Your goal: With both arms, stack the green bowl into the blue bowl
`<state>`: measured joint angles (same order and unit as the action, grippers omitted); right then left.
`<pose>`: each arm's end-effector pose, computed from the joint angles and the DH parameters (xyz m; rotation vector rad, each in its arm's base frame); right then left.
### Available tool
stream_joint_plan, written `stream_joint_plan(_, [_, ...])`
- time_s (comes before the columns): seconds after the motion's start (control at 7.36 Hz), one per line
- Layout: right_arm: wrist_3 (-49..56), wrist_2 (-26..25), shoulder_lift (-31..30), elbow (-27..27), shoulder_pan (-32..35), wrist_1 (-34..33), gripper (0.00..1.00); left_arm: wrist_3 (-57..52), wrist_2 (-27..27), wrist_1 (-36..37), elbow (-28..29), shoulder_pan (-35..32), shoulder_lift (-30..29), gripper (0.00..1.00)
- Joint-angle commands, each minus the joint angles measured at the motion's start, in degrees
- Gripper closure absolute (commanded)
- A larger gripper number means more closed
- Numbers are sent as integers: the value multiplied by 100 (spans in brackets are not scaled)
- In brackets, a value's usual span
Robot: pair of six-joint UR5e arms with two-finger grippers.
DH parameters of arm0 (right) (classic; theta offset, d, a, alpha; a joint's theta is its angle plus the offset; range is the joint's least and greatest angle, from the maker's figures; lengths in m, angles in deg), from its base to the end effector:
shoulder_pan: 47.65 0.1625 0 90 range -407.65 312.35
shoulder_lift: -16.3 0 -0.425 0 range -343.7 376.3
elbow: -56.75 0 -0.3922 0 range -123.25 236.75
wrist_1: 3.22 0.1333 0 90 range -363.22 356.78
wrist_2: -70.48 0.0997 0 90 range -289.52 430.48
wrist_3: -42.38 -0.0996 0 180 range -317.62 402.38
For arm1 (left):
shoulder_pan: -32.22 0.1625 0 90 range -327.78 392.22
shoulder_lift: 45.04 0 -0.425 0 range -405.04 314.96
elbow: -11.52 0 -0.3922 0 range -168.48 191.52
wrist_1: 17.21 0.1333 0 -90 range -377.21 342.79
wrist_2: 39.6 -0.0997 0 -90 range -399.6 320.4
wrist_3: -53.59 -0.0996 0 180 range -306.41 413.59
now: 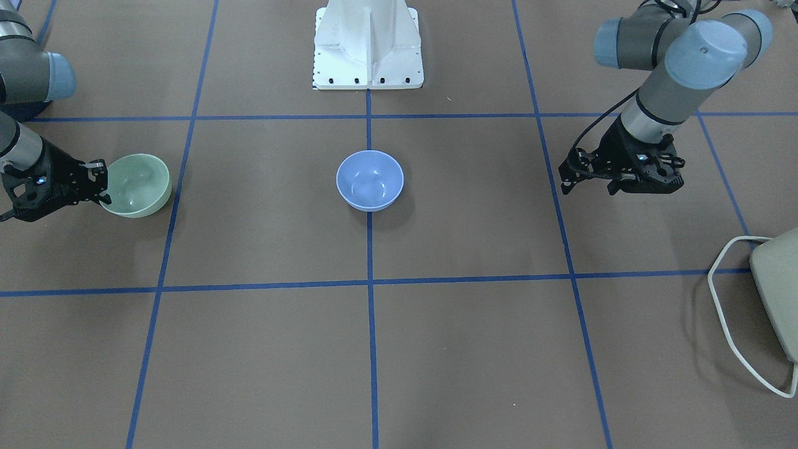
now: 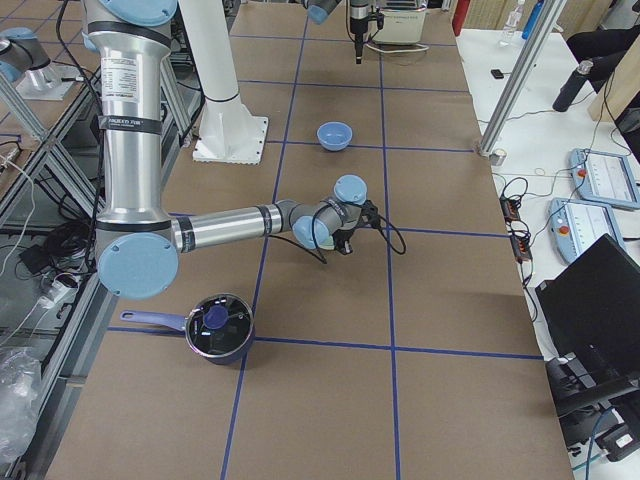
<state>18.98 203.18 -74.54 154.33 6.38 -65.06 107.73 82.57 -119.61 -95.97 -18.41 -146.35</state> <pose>-0.2445 -0.4489 0.5444 0.1477 -0.9199 -0.4302 0.2916 -0.4820 0.3881 0.0882 0.8760 -0.0391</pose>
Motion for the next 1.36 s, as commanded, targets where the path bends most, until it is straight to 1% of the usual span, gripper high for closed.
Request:
stream_joint_plan(0.0, [-320,360,276,77,159,-30,96,0,0,0,0,1,6,4])
stream_joint_plan(0.27, [-1320,380,714,200,160,-65,96,-88,0,9,0,-8,6,4])
stream_joint_plan(0.54, [-1868,310,935,262,29,-82,96,-88,0,9,9,-34,6,4])
stream_joint_plan(0.68, [-2305,249,1171,270,-120,-161,96,-88,0,9,17,-34,6,4])
stream_joint_plan(0.81, [-2770,-4,1556,366,-322,-588,96,-88,0,9,18,-34,6,4])
stream_joint_plan(0.95, [-2984,-459,1943,628,-646,-1349,96,-88,0,9,26,-43,6,4])
stream_joint_plan(1.09, [-3064,-847,2425,857,-866,-2253,96,-88,0,9,35,-43,6,4])
stream_joint_plan(1.22, [-3083,-964,2813,955,-1043,-2836,96,-88,-9,9,44,-43,6,4])
